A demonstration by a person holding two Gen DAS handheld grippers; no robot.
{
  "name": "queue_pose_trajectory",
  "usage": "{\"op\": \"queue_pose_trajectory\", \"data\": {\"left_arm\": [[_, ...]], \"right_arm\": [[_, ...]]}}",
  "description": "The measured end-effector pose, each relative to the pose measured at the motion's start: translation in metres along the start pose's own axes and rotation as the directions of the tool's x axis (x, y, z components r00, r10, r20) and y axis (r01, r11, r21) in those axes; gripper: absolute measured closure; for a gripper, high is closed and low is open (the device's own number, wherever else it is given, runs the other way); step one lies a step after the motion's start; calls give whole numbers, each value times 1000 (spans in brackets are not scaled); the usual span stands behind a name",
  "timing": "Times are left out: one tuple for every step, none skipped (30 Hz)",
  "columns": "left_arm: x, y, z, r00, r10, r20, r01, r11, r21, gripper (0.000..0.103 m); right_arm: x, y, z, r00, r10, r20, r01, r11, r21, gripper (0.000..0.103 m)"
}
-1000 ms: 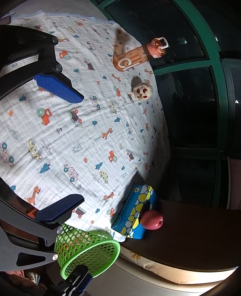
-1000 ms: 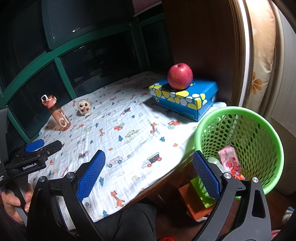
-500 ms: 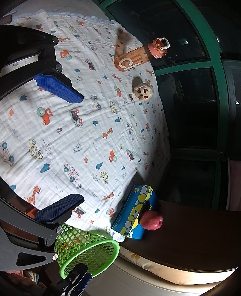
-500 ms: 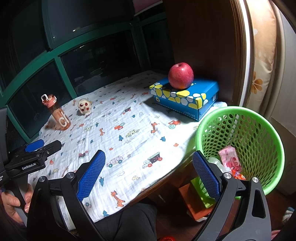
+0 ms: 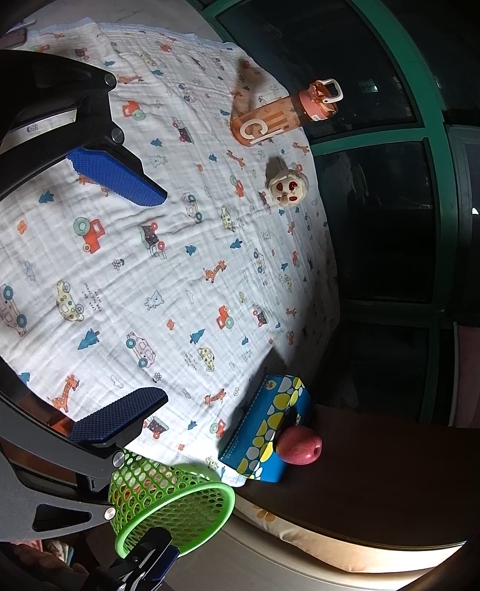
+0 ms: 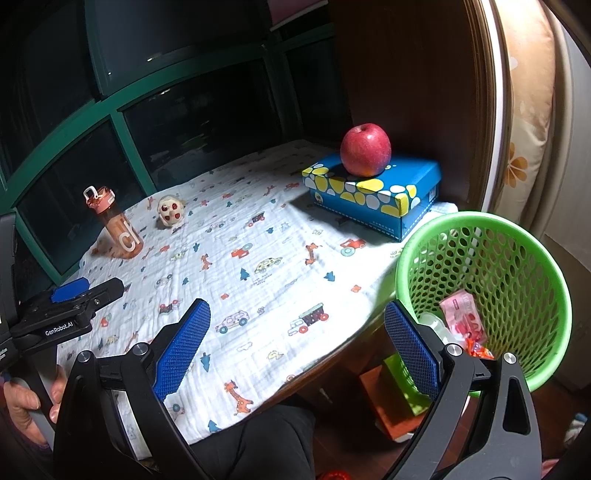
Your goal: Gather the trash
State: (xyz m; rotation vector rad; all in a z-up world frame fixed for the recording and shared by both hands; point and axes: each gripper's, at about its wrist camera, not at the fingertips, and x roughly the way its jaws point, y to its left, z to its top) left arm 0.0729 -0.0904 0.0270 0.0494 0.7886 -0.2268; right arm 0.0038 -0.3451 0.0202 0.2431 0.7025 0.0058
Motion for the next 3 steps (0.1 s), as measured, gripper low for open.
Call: {"op": "queue_pose_trajectory", "data": {"left_arm": [[0,0,0,1000,0,0,0,1000,1,8],[0,-1,0,1000,3,0,-3,1000,2,8],[0,-1,-1,1000,5,0,-5,1000,4,8]], "right_arm": [[0,0,0,1000,2,0,-2,1000,-1,9],[1,0,0,1000,1,0,-1,1000,-2,9],[1,0,0,1000,2,-2,-2,1000,-2,9]]}}
